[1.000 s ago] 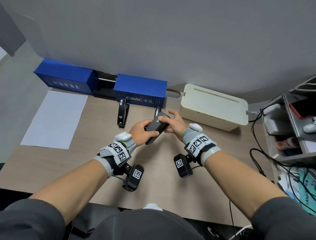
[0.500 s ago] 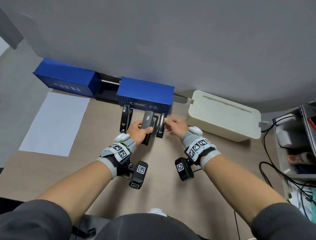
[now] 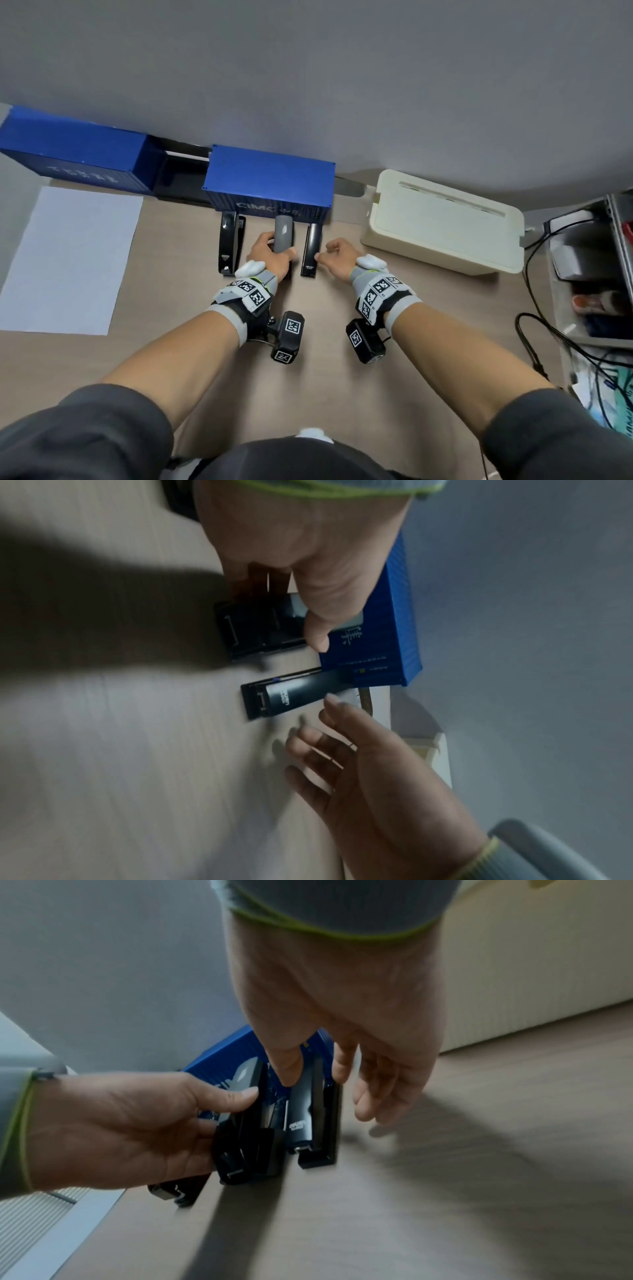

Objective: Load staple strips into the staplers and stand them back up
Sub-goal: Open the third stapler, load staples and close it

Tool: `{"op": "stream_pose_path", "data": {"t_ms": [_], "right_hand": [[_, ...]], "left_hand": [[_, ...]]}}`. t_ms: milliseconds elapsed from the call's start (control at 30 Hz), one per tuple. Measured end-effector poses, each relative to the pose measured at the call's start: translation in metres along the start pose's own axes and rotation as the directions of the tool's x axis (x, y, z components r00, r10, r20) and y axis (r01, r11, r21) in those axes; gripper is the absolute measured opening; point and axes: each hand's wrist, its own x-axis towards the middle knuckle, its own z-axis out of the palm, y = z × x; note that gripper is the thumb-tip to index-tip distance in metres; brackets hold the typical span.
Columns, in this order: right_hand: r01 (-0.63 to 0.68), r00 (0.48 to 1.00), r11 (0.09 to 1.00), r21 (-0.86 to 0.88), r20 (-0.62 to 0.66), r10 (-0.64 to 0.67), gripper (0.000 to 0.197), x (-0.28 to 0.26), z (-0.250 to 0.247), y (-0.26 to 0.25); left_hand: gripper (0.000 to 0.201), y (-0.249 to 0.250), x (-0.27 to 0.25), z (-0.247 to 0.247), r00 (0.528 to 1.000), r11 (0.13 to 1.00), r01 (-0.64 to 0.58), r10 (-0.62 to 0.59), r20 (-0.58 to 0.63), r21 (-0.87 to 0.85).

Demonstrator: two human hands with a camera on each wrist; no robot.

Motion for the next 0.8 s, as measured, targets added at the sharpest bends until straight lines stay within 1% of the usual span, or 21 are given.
{"op": "stream_pose_path", "data": {"t_ms": [33,100,200,267,333,367,400,433,467,500,533,566,600,633,666,700,733,800], "right_hand": [[0.002,1.0,0.999,-0.039,-0.014,-0.003,0.054,0.0,0.0,-0.003],[0.004,0.999,0.997,-0.078,-0.034,-0.006,0.063,0.006,0.006,-0.013],[0.015,0.997,0.993,-0.117,-0.069,-0.024,0.063,0.012,0.016,-0.021],[0.02,0.996,0.989,-0.144,-0.085,-0.033,0.06,0.013,0.021,-0.024],[0.019,0.995,0.985,-0.17,-0.089,-0.034,0.057,0.013,0.022,-0.024],[0.017,0.996,0.983,-0.181,-0.086,-0.033,0.055,0.013,0.022,-0.023],[0.013,0.996,0.982,-0.189,-0.086,-0.029,0.053,0.013,0.021,-0.022],[0.006,0.996,0.98,-0.198,-0.083,-0.023,0.053,0.012,0.02,-0.021],[0.006,0.997,0.979,-0.204,-0.079,-0.022,0.053,0.012,0.019,-0.02],[0.007,0.997,0.977,-0.212,-0.072,-0.023,0.053,0.011,0.019,-0.02],[0.009,0.997,0.976,-0.219,-0.068,-0.025,0.054,0.011,0.018,-0.019],[0.01,0.998,0.974,-0.227,-0.063,-0.025,0.056,0.01,0.017,-0.018],[0.011,0.998,0.971,-0.239,-0.055,-0.025,0.058,0.009,0.017,-0.018],[0.01,0.999,0.969,-0.248,-0.049,-0.023,0.061,0.009,0.016,-0.017],[0.011,0.999,0.968,-0.25,-0.047,-0.024,0.063,0.007,0.014,-0.017],[0.01,0.999,0.971,-0.237,-0.047,-0.022,0.064,0.004,0.012,-0.016],[0.011,0.998,0.977,-0.215,-0.052,-0.023,0.065,0.002,0.011,-0.016],[0.019,0.997,0.986,-0.164,-0.066,-0.03,0.065,-0.002,0.007,-0.014]], "left_hand": [[0.056,0.001,-0.001,0.0,1.0,1.0,-0.011,0.011,0.006,0.001],[0.057,0.002,0.002,-0.004,1.0,1.0,-0.023,0.023,0.008,0.008],[0.061,0.004,0.001,-0.009,0.999,0.999,-0.033,0.033,0.025,0.029],[0.06,0.004,0.001,-0.017,0.999,0.999,-0.043,0.044,-0.005,0.015],[0.049,0.004,0.001,-0.03,0.991,0.994,-0.101,0.098,-0.093,-0.028],[0.043,0.003,0.001,-0.037,0.977,0.988,-0.152,0.147,-0.153,-0.026],[0.04,0.001,0.002,-0.043,0.956,0.98,-0.198,0.194,-0.22,0.005],[0.041,-0.001,0.004,-0.049,0.929,0.972,-0.228,0.233,-0.287,0.05],[0.045,-0.002,0.006,-0.054,0.905,0.968,-0.224,0.249,-0.346,0.11],[0.053,-0.005,0.009,-0.058,0.891,0.969,-0.182,0.235,-0.388,0.168],[0.061,-0.007,0.01,-0.062,0.896,0.971,-0.11,0.19,-0.402,0.213],[0.069,-0.009,0.011,-0.063,0.915,0.97,-0.041,0.132,-0.381,0.239],[0.072,-0.012,0.013,-0.064,0.944,0.971,0.009,0.071,-0.322,0.24],[0.069,-0.015,0.015,-0.065,0.968,0.976,0.035,0.021,-0.251,0.215],[0.063,-0.018,0.015,-0.066,0.981,0.983,0.049,-0.014,-0.193,0.178],[0.055,-0.021,0.016,-0.068,0.984,0.987,0.062,-0.035,-0.173,0.152],[0.049,-0.021,0.015,-0.072,0.982,0.988,0.074,-0.049,-0.183,0.134],[0.044,-0.021,0.013,-0.08,0.974,0.99,0.097,-0.073,-0.214,0.104]]}}
